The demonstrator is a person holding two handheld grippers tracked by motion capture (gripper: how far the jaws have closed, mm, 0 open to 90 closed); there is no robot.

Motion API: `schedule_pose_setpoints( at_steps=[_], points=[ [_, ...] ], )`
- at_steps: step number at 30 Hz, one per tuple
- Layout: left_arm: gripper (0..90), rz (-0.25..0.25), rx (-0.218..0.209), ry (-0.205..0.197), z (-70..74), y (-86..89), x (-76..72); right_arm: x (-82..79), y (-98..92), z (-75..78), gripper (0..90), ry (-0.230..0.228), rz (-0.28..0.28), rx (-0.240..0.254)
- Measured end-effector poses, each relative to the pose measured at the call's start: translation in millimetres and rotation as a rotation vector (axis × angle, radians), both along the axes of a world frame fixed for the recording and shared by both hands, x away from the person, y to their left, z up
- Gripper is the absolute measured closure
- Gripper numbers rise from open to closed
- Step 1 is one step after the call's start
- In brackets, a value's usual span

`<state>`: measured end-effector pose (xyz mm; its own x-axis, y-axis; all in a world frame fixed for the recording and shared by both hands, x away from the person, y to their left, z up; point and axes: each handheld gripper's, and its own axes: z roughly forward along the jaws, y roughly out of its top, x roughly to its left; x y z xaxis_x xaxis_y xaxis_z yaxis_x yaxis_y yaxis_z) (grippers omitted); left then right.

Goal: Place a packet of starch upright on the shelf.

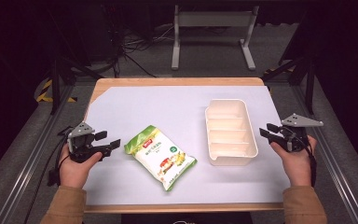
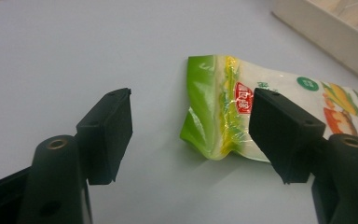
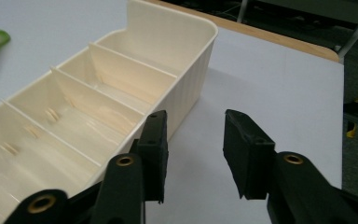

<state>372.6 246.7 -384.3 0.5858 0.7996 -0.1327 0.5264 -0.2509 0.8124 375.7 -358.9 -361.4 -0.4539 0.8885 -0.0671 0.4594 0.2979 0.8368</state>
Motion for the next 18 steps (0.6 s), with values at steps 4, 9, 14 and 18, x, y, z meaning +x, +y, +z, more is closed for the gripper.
schedule_pose_setpoints(
  at_steps=[4, 9, 14, 18],
  points=[
    [39.6, -0.043, 0.078, -0.064, 7.9, -7.4, -3.7, -3.0, 0.0, 4.1, 62.8, 0.006, 0.018, 0.029],
    [39.9, -0.06, 0.088, 0.007, 10.4, -14.8, -2.8, -6.0, 5.1, 9.1, 58.7, -0.015, 0.033, 0.015],
    [41.9, -0.09, 0.042, 0.052, 10.0, -20.4, -0.2, -10.2, 10.9, 12.9, 55.2, -0.024, 0.055, 0.01],
    [39.8, -0.102, 0.025, 0.1, 4.8, -27.6, 4.8, -11.9, 15.1, 14.3, 53.2, -0.017, 0.073, 0.011]
  ],
)
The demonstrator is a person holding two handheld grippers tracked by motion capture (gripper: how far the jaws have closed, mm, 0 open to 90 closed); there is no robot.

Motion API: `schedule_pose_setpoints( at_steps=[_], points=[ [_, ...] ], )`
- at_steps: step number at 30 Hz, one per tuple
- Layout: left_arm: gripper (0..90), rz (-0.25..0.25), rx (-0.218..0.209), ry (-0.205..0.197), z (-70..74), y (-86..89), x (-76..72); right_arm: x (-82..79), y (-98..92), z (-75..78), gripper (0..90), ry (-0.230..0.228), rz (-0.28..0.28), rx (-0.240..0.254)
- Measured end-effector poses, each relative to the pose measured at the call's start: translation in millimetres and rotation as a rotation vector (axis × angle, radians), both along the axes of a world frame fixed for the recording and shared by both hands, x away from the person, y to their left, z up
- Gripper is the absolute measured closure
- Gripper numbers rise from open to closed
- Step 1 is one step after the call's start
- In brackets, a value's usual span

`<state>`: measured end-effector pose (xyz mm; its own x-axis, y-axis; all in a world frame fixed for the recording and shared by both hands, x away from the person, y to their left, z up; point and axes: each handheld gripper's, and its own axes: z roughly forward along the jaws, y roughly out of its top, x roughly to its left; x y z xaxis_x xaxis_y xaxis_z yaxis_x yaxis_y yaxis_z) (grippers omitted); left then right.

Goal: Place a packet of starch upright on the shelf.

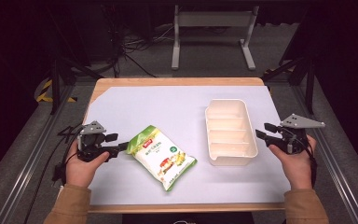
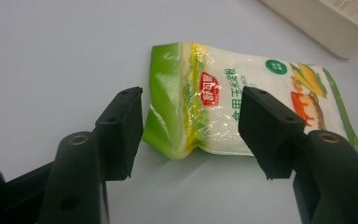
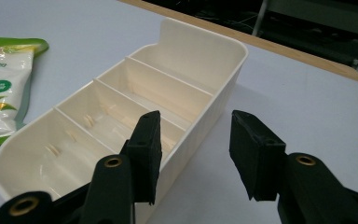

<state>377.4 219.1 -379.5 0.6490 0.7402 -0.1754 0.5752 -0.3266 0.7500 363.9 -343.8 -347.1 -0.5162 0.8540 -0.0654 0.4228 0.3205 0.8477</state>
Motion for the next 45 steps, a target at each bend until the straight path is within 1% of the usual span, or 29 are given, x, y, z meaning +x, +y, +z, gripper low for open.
schedule_pose_setpoints(
  at_steps=[1, 2, 3, 4, 5, 8, 10, 11, 13, 14, 17, 18, 20, 21, 22, 25, 26, 27, 30, 32, 33, 34, 36, 38, 39, 40, 41, 43, 45],
  points=[
    [38.3, 0.006, 0.003, 0.002, -3.6, -1.4, 3.1, 0.0, 2.0, 0.1, 51.9, 0.012, 0.015, 0.008],
    [37.2, 0.006, 0.003, 0.002, -3.6, -1.4, 3.1, 0.0, 2.0, 0.1, 51.9, 0.012, 0.015, 0.008],
    [37.2, 0.023, 0.007, 0.0, -6.4, -1.7, 5.3, 0.1, 2.6, -0.1, 51.8, 0.012, 0.019, 0.007],
    [34.7, 0.045, -0.007, 0.012, -9.7, -1.3, 7.8, -0.1, 3.2, -0.4, 51.8, 0.013, 0.025, 0.006],
    [32.6, 0.052, -0.009, 0.02, -11.3, -0.1, 9.6, -0.5, 3.1, -1.0, 51.8, 0.017, 0.027, 0.007],
    [29.9, 0.069, -0.038, 0.056, -18.6, 1.4, 15.5, -1.1, 1.1, -2.7, 51.3, 0.023, 0.024, 0.006],
    [28.9, 0.058, -0.032, 0.079, -23.9, -1.1, 19.8, -1.7, 0.1, -3.5, 51.0, 0.025, 0.018, 0.008],
    [28.1, 0.058, -0.023, 0.088, -26.4, -2.9, 21.7, -2.1, -0.3, -3.8, 50.8, 0.025, 0.016, 0.006],
    [27.3, 0.054, -0.018, 0.11, -31.5, -6.7, 25.8, -2.7, -0.3, -4.6, 50.5, 0.026, 0.014, 0.002],
    [26.8, 0.06, -0.019, 0.122, -33.6, -9.0, 27.3, -3.3, -0.2, -5.0, 50.3, 0.028, 0.015, 0.0],
    [25.3, 0.063, -0.007, 0.124, -36.9, -11.9, 30.5, -4.5, -0.5, -5.7, 49.8, 0.031, 0.016, 0.004],
    [25.3, 0.071, -0.003, 0.135, -39.3, -13.6, 32.6, -4.9, -0.9, -6.0, 49.7, 0.031, 0.017, 0.007],
    [24.6, 0.068, -0.012, 0.159, -43.8, -16.9, 36.5, -5.8, -2.5, -7.0, 49.1, 0.04, 0.015, 0.019],
    [24.6, 0.065, -0.008, 0.161, -44.8, -17.6, 37.6, -5.6, -3.8, -8.1, 48.9, 0.043, 0.015, 0.022],
    [24.6, 0.062, -0.01, 0.172, -46.1, -19.4, 38.6, -5.7, -4.6, -8.6, 48.8, 0.045, 0.014, 0.023],
    [24.9, 0.034, -0.001, 0.203, -49.2, -23.9, 40.8, -6.7, -7.1, -9.8, 48.5, 0.049, 0.005, 0.028],
    [25.7, 0.018, 0.026, 0.208, -51.2, -27.0, 41.7, -6.9, -7.4, -9.9, 48.5, 0.049, 0.005, 0.03],
    [24.7, 0.014, 0.045, 0.207, -51.9, -28.9, 41.6, -7.2, -7.4, -9.8, 48.4, 0.05, 0.007, 0.033],
    [26.0, 0.001, 0.051, 0.206, -52.7, -32.1, 41.7, -7.7, -6.5, -9.7, 48.1, 0.051, 0.013, 0.031],
    [28.3, -0.008, 0.043, 0.209, -53.1, -33.9, 41.3, -7.8, -5.4, -10.0, 47.9, 0.052, 0.016, 0.03],
    [30.0, -0.023, 0.037, 0.209, -54.2, -35.8, 41.3, -7.8, -5.2, -10.1, 47.8, 0.052, 0.018, 0.029],
    [32.1, -0.038, 0.027, 0.223, -54.9, -38.3, 40.8, -7.8, -4.9, -10.2, 47.6, 0.052, 0.019, 0.03],
    [36.1, -0.06, 0.025, 0.223, -56.0, -43.3, 40.0, -7.7, -4.5, -10.0, 47.4, 0.052, 0.021, 0.032],
    [41.8, -0.067, 0.033, 0.216, -55.8, -45.7, 39.1, -7.8, -4.0, -9.9, 47.3, 0.051, 0.024, 0.035],
    [48.7, -0.079, 0.029, 0.191, -55.4, -49.5, 36.6, -7.9, -3.6, -9.8, 47.3, 0.052, 0.024, 0.033],
    [54.2, -0.076, 0.034, 0.182, -55.5, -50.9, 35.6, -7.8, -3.1, -10.0, 47.3, 0.055, 0.026, 0.036],
    [56.7, -0.07, 0.048, 0.165, -55.4, -52.4, 34.3, -7.7, -2.6, -10.2, 47.3, 0.056, 0.026, 0.035],
    [67.4, -0.065, 0.09, 0.124, -55.2, -55.4, 32.3, -7.3, -1.4, -10.7, 47.3, 0.059, 0.03, 0.032],
    [75.5, -0.059, 0.105, 0.111, -53.9, -57.8, 30.4, -7.2, 0.3, -10.9, 47.3, 0.061, 0.031, 0.031]
  ],
)
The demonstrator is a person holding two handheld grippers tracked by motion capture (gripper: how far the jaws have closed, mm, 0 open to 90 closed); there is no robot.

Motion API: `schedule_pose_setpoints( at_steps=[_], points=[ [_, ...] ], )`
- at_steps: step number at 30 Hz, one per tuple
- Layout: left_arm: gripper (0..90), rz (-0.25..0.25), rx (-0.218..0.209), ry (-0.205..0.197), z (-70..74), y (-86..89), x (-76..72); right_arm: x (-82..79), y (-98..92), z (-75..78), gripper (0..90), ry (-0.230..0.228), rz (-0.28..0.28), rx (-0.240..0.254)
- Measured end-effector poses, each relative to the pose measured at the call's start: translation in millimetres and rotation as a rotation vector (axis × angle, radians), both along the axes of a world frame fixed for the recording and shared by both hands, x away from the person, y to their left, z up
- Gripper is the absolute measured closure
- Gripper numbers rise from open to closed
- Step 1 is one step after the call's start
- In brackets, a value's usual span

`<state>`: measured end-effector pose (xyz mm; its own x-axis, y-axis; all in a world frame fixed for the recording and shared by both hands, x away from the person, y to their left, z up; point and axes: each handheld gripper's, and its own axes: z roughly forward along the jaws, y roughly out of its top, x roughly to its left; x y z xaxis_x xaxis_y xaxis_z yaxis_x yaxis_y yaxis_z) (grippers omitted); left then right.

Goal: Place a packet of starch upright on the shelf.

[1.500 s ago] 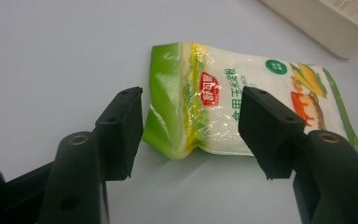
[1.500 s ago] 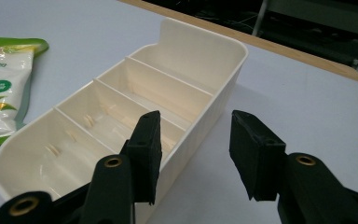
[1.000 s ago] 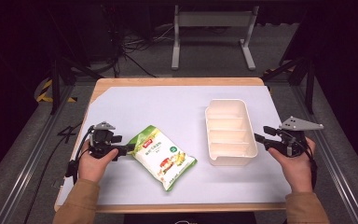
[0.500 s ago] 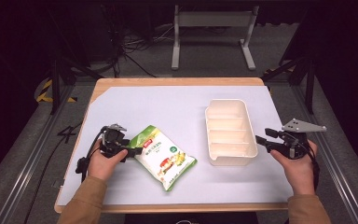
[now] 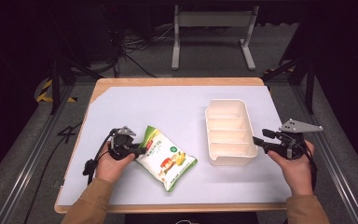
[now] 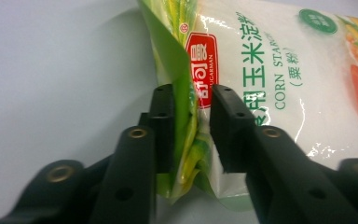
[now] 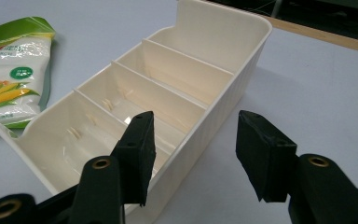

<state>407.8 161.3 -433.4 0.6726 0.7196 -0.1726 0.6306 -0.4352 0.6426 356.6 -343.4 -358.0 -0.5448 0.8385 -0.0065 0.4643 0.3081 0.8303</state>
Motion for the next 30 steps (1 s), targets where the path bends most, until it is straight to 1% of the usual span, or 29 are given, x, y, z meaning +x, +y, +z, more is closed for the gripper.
schedule_pose_setpoints(
  at_steps=[1, 3, 4, 5, 7, 10, 11, 12, 14, 16, 17, 19, 21, 23, 26, 27, 28, 29, 30],
  points=[
    [79.7, 0.0, 0.0, 0.0, 0.0, 0.0, 0.0, 0.0, 0.0, 0.0, 47.3, 0.0, 0.0, 0.0],
    [81.4, -0.006, 0.004, -0.002, 0.8, -0.1, -0.3, -0.1, 0.9, 0.2, 47.4, 0.0, 0.002, 0.001],
    [82.3, -0.009, 0.009, -0.009, 1.2, 0.0, -0.3, -0.2, 1.3, 0.3, 47.4, 0.0, 0.004, 0.001],
    [83.0, -0.009, 0.008, -0.006, 1.8, 0.0, -0.8, -0.3, 1.4, 0.5, 47.4, 0.0, 0.004, 0.0],
    [85.2, -0.01, -0.005, -0.007, 2.9, 0.8, -1.2, -0.5, 1.6, 0.8, 47.7, -0.001, 0.005, 0.003],
    [87.3, -0.013, -0.012, -0.009, 6.3, 2.6, -2.5, -1.3, 2.5, 1.7, 48.8, -0.003, 0.008, 0.001],
    [87.6, -0.013, -0.011, -0.017, 7.6, 3.1, -2.7, -1.8, 3.1, 2.5, 49.4, -0.008, 0.009, 0.0],
    [87.7, -0.014, -0.02, -0.015, 9.5, 3.6, -3.7, -2.2, 3.4, 3.1, 49.6, -0.01, 0.011, 0.001],
    [87.8, -0.022, -0.033, -0.029, 14.4, 5.4, -5.2, -3.2, 4.2, 4.9, 50.1, -0.017, 0.015, 0.0],
    [87.9, -0.029, -0.058, -0.041, 21.3, 8.2, -8.2, -4.3, 4.9, 6.6, 50.3, -0.023, 0.015, 0.0],
    [88.0, -0.029, -0.058, -0.041, 21.3, 8.2, -8.2, -5.0, 5.3, 7.5, 50.3, -0.028, 0.016, 0.001],
    [88.0, -0.042, -0.088, -0.047, 29.4, 11.7, -11.7, -5.7, 5.6, 8.4, 50.4, -0.03, 0.017, -0.001],
    [88.1, -0.054, -0.103, -0.068, 37.4, 12.8, -15.1, -6.7, 6.5, 10.0, 50.7, -0.036, 0.021, -0.001],
    [88.1, -0.07, -0.124, -0.098, 48.7, 13.1, -20.5, -7.5, 7.6, 11.4, 51.2, -0.04, 0.025, -0.001],
    [88.2, -0.095, -0.142, -0.139, 62.1, 13.7, -27.3, -9.1, 9.7, 13.8, 53.2, -0.044, 0.031, -0.002],
    [88.2, -0.098, -0.158, -0.153, 67.2, 14.2, -30.3, -9.8, 10.6, 14.8, 53.8, -0.05, 0.035, 0.001],
    [88.2, -0.098, -0.158, -0.153, 67.2, 14.2, -30.3, -9.8, 10.6, 14.8, 53.8, -0.05, 0.035, 0.001],
    [88.2, -0.108, -0.175, -0.171, 74.9, 15.7, -34.4, -11.3, 12.1, 17.0, 53.9, -0.056, 0.043, 0.002],
    [88.2, -0.117, -0.174, -0.19, 78.4, 16.5, -36.0, -12.0, 12.8, 17.9, 53.9, -0.057, 0.044, 0.002]
  ],
)
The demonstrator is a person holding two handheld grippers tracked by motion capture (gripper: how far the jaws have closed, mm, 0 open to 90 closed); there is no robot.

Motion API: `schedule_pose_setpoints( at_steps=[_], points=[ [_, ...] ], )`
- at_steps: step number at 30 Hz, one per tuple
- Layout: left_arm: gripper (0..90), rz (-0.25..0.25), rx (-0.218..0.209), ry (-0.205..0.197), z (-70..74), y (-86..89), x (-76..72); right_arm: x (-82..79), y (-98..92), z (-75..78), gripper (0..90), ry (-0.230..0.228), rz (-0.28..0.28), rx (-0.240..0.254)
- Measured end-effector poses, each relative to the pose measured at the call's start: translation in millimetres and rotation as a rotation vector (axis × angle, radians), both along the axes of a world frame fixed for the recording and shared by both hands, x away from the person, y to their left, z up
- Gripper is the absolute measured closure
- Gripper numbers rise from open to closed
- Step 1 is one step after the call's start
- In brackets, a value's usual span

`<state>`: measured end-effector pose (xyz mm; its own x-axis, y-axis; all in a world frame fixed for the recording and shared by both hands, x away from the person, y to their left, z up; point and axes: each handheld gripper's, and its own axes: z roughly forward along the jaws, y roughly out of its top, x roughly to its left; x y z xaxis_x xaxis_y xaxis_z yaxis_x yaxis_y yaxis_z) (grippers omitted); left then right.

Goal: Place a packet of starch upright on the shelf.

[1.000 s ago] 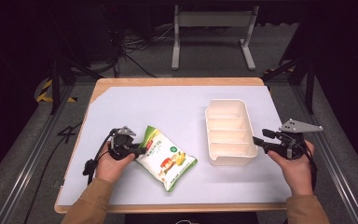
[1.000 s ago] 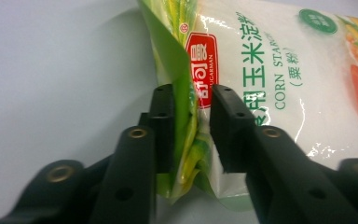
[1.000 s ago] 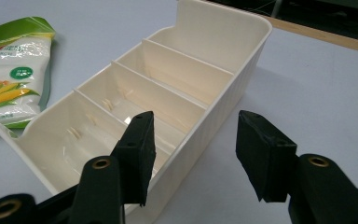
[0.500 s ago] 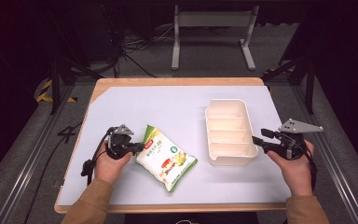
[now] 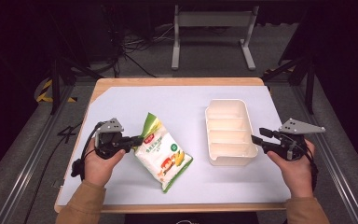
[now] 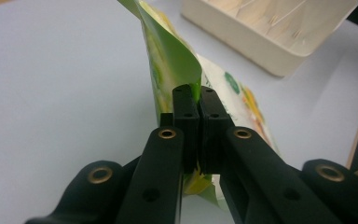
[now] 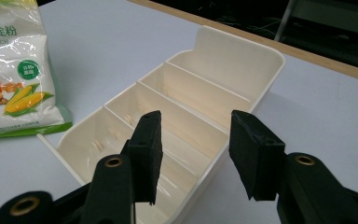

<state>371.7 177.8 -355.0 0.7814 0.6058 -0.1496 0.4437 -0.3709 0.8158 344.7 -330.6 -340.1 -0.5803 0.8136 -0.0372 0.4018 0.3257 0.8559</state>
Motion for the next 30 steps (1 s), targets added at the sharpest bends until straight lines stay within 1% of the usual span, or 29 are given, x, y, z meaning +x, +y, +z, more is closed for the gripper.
schedule_pose_setpoints(
  at_steps=[2, 3, 4, 5, 6, 7, 8, 9, 11, 13, 14, 15, 17, 18, 20, 23, 25, 30],
  points=[
    [88.3, -0.006, -0.008, -0.021, 6.6, 1.1, -4.2, -0.9, 1.4, 1.4, 54.0, -0.007, 0.005, -0.001],
    [88.3, -0.006, -0.008, -0.021, 6.6, 1.1, -4.2, -0.9, 1.4, 1.4, 54.0, -0.007, 0.005, -0.001],
    [88.3, -0.011, -0.013, -0.034, 10.4, 1.4, -6.6, -1.3, 2.2, 1.9, 54.0, -0.007, 0.008, -0.002],
    [88.3, -0.014, -0.017, -0.038, 13.2, 1.2, -9.0, -1.7, 3.4, 2.4, 54.0, -0.009, 0.011, -0.001],
    [88.3, -0.019, -0.014, -0.053, 16.1, 1.3, -10.6, -1.9, 4.4, 2.8, 54.0, -0.01, 0.013, -0.002],
    [88.3, -0.028, -0.016, -0.056, 19.0, 1.2, -12.8, -2.1, 5.4, 3.1, 54.1, -0.011, 0.018, -0.003],
    [88.3, -0.034, -0.018, -0.073, 23.5, 0.9, -16.4, -2.3, 7.6, 3.6, 54.1, -0.014, 0.027, -0.004],
    [88.3, -0.034, -0.018, -0.073, 23.5, 0.9, -16.4, -2.3, 7.6, 3.6, 54.1, -0.014, 0.027, -0.004],
    [88.4, -0.042, -0.009, -0.099, 29.1, 1.5, -20.5, -2.7, 10.3, 3.8, 54.1, -0.011, 0.034, -0.005],
    [88.5, -0.052, -0.011, -0.119, 35.1, 2.6, -25.0, -3.3, 13.0, 4.5, 54.1, -0.014, 0.044, -0.006],
    [88.5, -0.052, -0.011, -0.119, 35.1, 2.6, -25.0, -3.6, 14.0, 5.1, 54.2, -0.013, 0.05, -0.005],
    [88.5, -0.058, -0.022, -0.13, 38.6, 3.6, -27.3, -4.1, 15.3, 5.6, 54.3, -0.014, 0.053, -0.004],
    [88.5, -0.06, -0.026, -0.132, 40.3, 4.2, -28.5, -4.4, 16.8, 5.9, 54.3, -0.016, 0.06, -0.002],
    [88.6, -0.06, -0.029, -0.141, 41.5, 4.7, -29.1, -4.7, 19.0, 6.3, 54.3, -0.018, 0.068, -0.004],
    [88.6, -0.059, -0.036, -0.142, 43.2, 5.6, -30.2, -5.0, 23.8, 7.2, 54.3, -0.016, 0.09, 0.004],
    [88.6, -0.056, -0.044, -0.151, 45.9, 8.5, -31.7, -5.2, 31.4, 9.1, 54.2, -0.02, 0.114, -0.001],
    [88.6, -0.051, -0.056, -0.162, 48.6, 10.9, -33.1, -5.2, 38.6, 11.7, 54.1, -0.022, 0.142, 0.008],
    [88.6, -0.058, -0.069, -0.2, 56.8, 15.4, -39.5, -6.1, 63.4, 15.6, 53.0, -0.023, 0.214, -0.009]
  ],
)
